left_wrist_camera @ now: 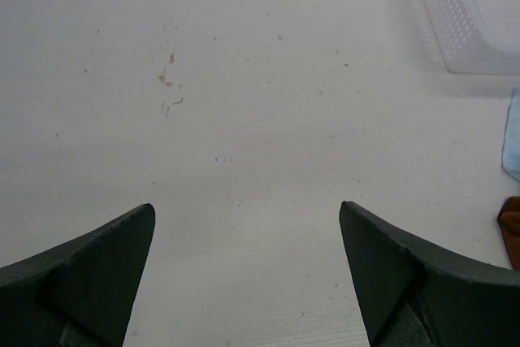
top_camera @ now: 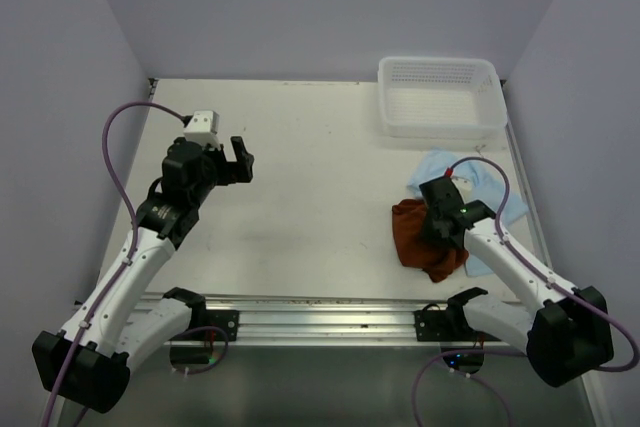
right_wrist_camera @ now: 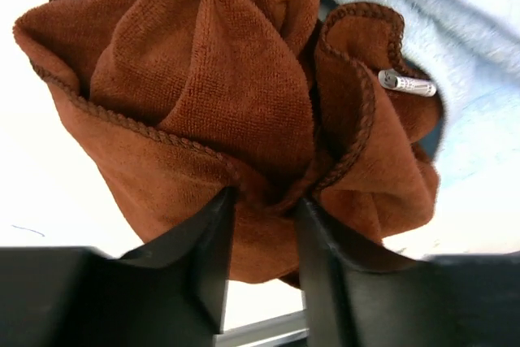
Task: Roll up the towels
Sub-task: Grab a towel with the right arm
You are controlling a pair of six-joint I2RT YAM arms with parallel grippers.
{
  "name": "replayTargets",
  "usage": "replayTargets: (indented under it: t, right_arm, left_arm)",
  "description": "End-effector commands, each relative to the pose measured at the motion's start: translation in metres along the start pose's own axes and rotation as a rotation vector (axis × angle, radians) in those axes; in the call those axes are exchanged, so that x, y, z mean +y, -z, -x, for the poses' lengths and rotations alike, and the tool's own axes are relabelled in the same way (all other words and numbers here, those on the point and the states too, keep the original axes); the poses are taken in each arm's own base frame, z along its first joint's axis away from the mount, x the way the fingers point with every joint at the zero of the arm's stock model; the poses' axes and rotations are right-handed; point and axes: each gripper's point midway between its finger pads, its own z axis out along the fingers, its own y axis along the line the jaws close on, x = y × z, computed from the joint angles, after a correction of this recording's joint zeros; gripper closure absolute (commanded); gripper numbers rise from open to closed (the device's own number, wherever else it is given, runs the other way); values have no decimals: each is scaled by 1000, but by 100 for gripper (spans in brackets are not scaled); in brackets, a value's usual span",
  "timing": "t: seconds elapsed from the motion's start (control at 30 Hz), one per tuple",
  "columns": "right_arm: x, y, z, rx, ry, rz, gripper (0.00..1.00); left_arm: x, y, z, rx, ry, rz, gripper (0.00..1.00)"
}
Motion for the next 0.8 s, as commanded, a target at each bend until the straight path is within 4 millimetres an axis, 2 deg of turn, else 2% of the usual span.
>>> replayTargets:
  t: [0.0, 0.07, 0.1, 0.13, 0.2, 0.3, 0.5, 0.73, 0.77]
  right_arm:
    - [11, -7, -1, 7, -37, 44, 64]
    - [14, -6, -1, 11, -44, 58, 74]
    - [15, -4, 1, 4, -49, 70, 86]
    - [15, -2, 1, 2, -47, 73, 92]
    - [15, 9, 10, -21, -50, 86, 100]
    - [11, 30, 25, -65, -58, 92, 100]
    - [7, 90, 70, -228, -97, 159, 100]
    - [17, 156, 121, -369, -112, 271, 100]
    - [17, 170, 133, -404, -125, 285, 100]
  left_arm:
    - [-5, 8, 22, -55, 4, -23, 0]
    - [-6, 8, 23, -56, 4, -26, 0]
    - [-6, 8, 23, -57, 4, -26, 0]
    - [-6, 8, 22, -54, 4, -27, 0]
    - [-6, 9, 23, -57, 4, -28, 0]
    - [-6, 9, 23, -58, 5, -28, 0]
    - [-7, 9, 23, -58, 4, -30, 0]
    - [-5, 9, 24, -70, 12, -20, 0]
    - [-4, 10, 26, -77, 13, -19, 0]
